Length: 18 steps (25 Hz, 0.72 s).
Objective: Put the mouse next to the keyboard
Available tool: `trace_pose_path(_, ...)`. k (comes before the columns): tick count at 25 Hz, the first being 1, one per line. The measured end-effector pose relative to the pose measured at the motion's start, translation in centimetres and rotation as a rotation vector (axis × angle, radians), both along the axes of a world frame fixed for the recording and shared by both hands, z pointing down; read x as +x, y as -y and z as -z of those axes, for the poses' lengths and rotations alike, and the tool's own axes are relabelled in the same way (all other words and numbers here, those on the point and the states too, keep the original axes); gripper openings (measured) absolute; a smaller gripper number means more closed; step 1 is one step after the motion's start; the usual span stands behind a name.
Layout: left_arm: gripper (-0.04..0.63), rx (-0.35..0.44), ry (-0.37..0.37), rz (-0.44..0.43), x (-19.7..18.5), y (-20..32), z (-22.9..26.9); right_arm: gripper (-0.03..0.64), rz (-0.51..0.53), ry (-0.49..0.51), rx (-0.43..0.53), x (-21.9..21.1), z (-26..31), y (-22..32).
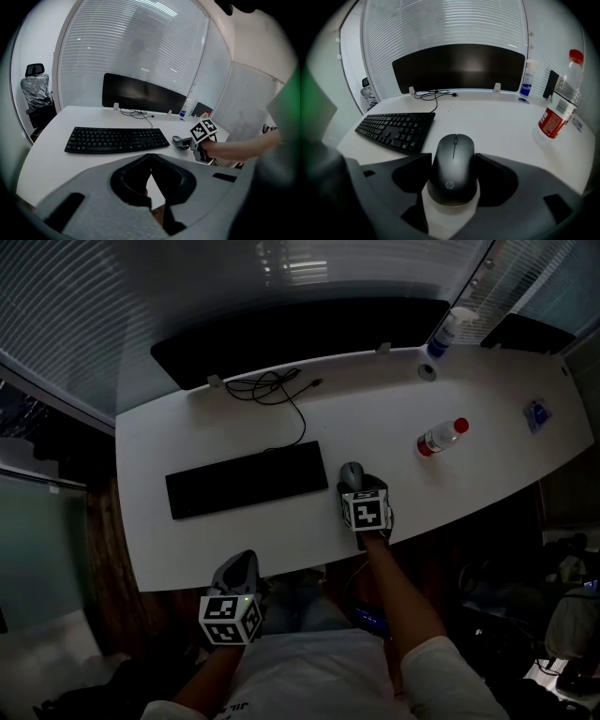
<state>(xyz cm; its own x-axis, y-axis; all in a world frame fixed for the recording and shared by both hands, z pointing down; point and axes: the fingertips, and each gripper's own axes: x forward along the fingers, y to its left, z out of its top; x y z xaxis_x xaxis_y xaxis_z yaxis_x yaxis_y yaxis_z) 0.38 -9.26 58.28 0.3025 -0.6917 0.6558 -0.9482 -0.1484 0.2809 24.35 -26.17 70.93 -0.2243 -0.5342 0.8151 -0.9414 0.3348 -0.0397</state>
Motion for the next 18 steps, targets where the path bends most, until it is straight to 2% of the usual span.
trace_pose_path(11, 0.005, -0.017, -0.007, 0.012, -0.3, 0.6, -0.2, 0.295, -0.002, 0.016, -0.034, -0.1, -1.2, 0.9)
trace_pose_path(18, 0.005, -0.016, -0.005, 0.039, -0.8, 0.5, -0.4, 0.295, 0.003, 0.012, -0.015, -0.1, -1.4, 0.9)
